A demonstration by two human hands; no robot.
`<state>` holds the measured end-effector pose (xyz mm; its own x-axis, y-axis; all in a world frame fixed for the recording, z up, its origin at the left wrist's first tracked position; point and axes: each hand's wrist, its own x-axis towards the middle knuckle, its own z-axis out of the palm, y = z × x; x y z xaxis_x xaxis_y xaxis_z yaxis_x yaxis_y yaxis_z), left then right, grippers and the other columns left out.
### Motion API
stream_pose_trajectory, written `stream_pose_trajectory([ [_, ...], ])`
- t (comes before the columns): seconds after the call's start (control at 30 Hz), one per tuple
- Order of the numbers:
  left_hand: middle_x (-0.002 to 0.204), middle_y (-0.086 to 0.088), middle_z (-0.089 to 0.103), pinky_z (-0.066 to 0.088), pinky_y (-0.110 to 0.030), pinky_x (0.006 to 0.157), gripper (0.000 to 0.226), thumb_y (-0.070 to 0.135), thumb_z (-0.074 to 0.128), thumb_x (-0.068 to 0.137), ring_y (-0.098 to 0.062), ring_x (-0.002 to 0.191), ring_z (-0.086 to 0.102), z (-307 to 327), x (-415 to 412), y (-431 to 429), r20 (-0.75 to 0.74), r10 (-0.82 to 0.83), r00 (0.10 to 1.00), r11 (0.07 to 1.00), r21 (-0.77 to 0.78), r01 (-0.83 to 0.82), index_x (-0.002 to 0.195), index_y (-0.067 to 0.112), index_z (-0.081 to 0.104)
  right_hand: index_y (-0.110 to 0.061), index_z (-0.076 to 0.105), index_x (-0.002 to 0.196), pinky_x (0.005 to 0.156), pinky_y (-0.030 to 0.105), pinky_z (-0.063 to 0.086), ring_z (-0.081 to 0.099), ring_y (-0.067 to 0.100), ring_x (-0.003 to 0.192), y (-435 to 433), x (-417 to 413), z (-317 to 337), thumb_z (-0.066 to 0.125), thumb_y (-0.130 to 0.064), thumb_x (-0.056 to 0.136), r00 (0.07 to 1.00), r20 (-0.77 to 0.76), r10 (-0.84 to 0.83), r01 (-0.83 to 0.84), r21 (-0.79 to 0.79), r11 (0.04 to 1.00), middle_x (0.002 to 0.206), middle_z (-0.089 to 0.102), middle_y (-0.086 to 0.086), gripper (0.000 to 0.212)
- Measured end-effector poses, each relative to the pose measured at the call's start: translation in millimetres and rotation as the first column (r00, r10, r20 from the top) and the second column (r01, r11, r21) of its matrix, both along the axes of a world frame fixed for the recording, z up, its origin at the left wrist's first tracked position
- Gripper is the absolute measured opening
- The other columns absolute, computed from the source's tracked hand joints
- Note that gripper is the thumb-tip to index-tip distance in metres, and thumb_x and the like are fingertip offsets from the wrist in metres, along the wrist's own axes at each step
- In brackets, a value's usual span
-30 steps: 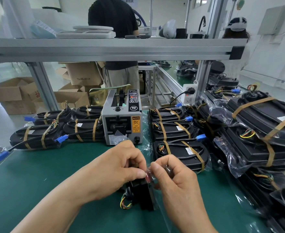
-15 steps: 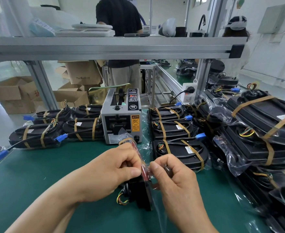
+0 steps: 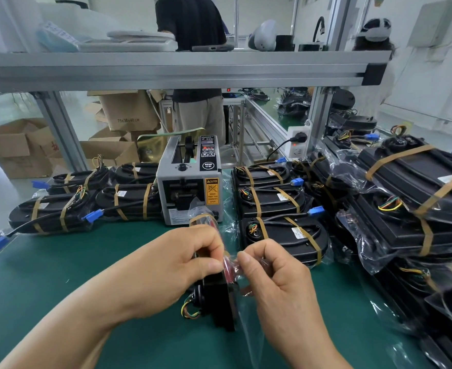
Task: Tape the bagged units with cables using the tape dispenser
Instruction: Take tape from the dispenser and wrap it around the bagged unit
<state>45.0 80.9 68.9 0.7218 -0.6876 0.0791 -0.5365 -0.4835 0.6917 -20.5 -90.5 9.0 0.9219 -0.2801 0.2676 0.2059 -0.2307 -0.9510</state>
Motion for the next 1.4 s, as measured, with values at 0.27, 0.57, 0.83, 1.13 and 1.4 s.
stream_pose_trajectory([
  [0.27,0.085,0.005,0.066,0.052,-0.024,0.075,0.026,0.008,0.066,0.091,-0.010,0.079,0.060,-17,-2,-2,-0.159,0.052,0.986,0.943,-0.317,-0.101,0.094,0.034,0.067,-0.025,0.065,0.076,0.071,0.054,0.054,0.060,0.027,0.072,-1,1,-2,0.066,-0.023,0.094,1.000,0.006,-0.003,0.003,-0.015,1.000,0.071,0.064,0.006,0.018],
  [0.57,0.079,0.003,0.066,0.047,-0.010,0.067,0.011,0.008,0.066,0.082,-0.003,0.074,0.060,-11,-3,3,-0.300,-0.057,0.952,0.851,-0.513,-0.110,0.087,0.017,0.069,-0.025,0.065,0.076,0.071,0.053,0.055,0.057,0.018,0.066,0,1,-3,0.065,-0.025,0.094,1.000,-0.010,0.005,-0.005,-0.010,1.000,0.065,0.060,-0.003,0.018],
  [0.83,0.078,0.008,0.063,0.048,-0.025,0.071,0.015,0.020,0.069,0.079,-0.011,0.074,0.054,-11,-3,-1,-0.248,-0.037,0.968,0.938,-0.342,-0.052,0.089,0.030,0.067,-0.024,0.066,0.077,0.071,0.053,0.055,0.059,0.024,0.069,0,1,-4,0.066,-0.025,0.093,1.000,0.012,-0.001,0.001,-0.015,1.000,0.068,0.063,0.003,0.016],
  [1.13,0.080,0.008,0.064,0.050,-0.031,0.070,0.016,0.024,0.067,0.080,-0.010,0.072,0.053,-18,-2,-1,-0.185,0.059,0.981,0.955,-0.275,-0.109,0.093,0.034,0.066,-0.025,0.066,0.078,0.071,0.054,0.055,0.060,0.025,0.071,1,1,-4,0.066,-0.024,0.094,1.000,0.007,0.003,-0.003,-0.010,1.000,0.071,0.065,0.005,0.016],
  [1.4,0.080,0.008,0.064,0.051,-0.036,0.070,0.024,0.012,0.072,0.088,-0.008,0.067,0.051,-18,-5,0,-0.094,0.106,0.990,0.964,-0.234,-0.126,0.097,0.033,0.065,-0.027,0.067,0.078,0.070,0.054,0.056,0.060,0.024,0.071,2,0,-4,0.066,-0.026,0.094,1.000,0.005,0.006,-0.006,-0.013,1.000,0.071,0.065,0.003,0.016],
])
